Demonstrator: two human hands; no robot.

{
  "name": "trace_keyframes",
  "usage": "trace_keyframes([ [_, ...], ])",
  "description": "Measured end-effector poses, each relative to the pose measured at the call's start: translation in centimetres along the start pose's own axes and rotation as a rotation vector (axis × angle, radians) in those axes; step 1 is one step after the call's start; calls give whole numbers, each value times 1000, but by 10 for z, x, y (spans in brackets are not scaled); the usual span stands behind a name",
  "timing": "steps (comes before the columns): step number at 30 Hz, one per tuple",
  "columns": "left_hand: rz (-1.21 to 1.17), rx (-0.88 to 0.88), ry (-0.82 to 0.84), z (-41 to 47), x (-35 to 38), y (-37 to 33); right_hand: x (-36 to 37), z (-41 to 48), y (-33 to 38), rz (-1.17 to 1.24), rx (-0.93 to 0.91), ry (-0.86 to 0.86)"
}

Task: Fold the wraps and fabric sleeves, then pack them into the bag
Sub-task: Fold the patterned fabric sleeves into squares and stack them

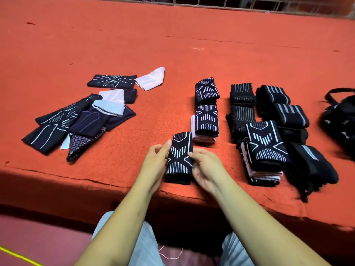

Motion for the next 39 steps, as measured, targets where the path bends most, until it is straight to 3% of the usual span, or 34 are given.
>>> trace_keyframes([
  [2,-76,-64,27,-5,4,3,0,-1,-3,30,21,-6],
  [5,-158,-40,-66,-2,-4,3,-2,-3,-3,-26,-28,-61],
  [12,-283,86,19,-12,7,-19,-3,-18,31,-567,-470,-222],
  [16,-363,144,24,-10,14,-34,6,-22,38,-389,-432,-127],
  [20,-370,183,42,0,30,-52,11,-27,64,-415,-547,-75],
  [24,-221,178,9,19,56,-70,13,-27,106,-514,-740,-161],
  [28,-47,306,60,34,91,-100,8,-20,150,-594,-901,-334],
  [32,244,469,227,39,129,-111,-6,2,169,-669,-893,-523],
  [35,445,574,254,51,143,-99,-15,14,166,-716,-883,-597],
  [39,663,485,254,64,147,-62,-27,26,149,-801,-880,-647],
])
Point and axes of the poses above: each hand's wrist, its own z-axis towards the middle knuckle, its own x-axis out of the palm, y = z × x, the point moved 8 cm from there along z, towards the middle knuckle, and after that the axes turned 11 degrees about -y, right-handed, at the moved point
